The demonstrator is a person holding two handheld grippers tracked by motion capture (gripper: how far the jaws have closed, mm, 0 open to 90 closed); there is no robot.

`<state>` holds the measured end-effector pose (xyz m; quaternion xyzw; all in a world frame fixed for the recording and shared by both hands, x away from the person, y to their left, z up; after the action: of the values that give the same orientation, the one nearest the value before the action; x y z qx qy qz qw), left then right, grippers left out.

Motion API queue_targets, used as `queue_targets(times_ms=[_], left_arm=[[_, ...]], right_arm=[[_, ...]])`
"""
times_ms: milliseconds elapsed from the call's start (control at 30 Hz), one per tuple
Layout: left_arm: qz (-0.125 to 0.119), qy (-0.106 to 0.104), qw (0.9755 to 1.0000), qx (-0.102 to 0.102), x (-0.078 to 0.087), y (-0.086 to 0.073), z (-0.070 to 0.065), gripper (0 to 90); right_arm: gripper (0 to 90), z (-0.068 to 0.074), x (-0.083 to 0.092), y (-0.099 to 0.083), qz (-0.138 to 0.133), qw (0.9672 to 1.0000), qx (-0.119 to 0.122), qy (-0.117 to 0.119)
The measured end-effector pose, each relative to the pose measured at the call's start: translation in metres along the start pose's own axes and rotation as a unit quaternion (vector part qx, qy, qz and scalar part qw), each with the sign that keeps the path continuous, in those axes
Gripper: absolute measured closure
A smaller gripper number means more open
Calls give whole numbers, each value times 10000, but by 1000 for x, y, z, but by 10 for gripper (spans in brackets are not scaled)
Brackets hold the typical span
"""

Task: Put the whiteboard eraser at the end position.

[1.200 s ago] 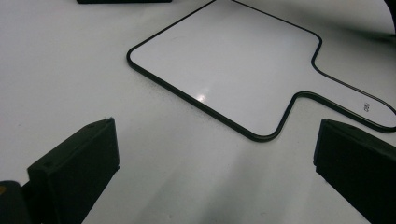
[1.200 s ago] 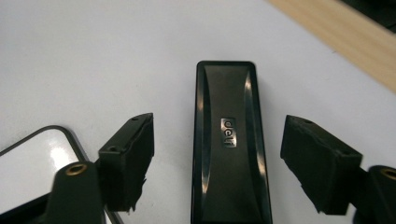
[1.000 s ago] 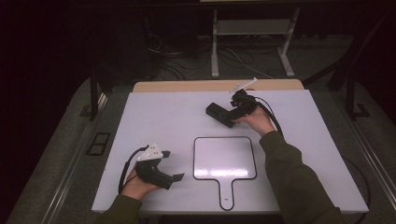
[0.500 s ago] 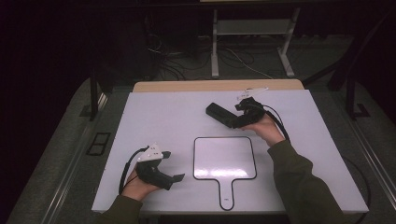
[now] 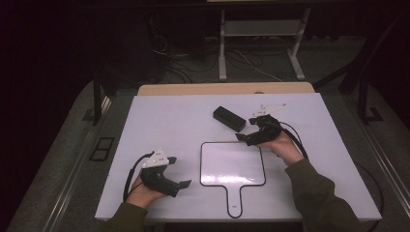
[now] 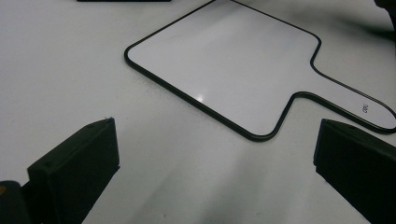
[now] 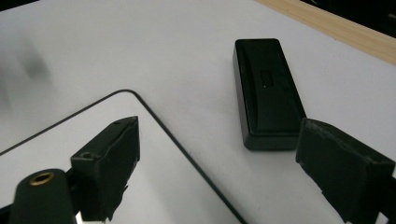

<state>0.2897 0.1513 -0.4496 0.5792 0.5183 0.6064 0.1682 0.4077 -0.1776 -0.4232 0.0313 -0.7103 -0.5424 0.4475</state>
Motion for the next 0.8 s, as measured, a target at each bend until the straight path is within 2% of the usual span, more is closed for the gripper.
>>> queue_targets(times_ms=[133,267,400,633,800], left_arm=[[-26,3,10000,-22,1,1,-1,0],[-41,-2,10000,-9,2,1,-1,0],[-53,-17,10000,9,1,1,-1,0],[-43,-32,10000,6,0,1,-1,0],[-13,-36,10000,19,0,0,-1,0]], right_arm=[[122,-1,9,-14,15,9998,-58,-210],[123,-3,21,-27,-57,9995,-234,-212],[124,-4,33,-38,-61,9990,-193,-404],[123,0,50,-52,-197,9982,-325,-459],[123,5,58,-61,-229,9983,-318,-435]])
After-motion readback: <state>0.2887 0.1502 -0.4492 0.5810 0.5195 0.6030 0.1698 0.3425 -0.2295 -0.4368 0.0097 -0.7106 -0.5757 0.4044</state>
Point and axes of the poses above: each handheld gripper's, and its own axes: x roughly backward along the jaws, y roughly out of its top, z roughly to its left, the point moved 3 cm from there along -x, roughly forward along the jaws, and after that the axes turned 8 degrees about -y, right-handed, at the moved point
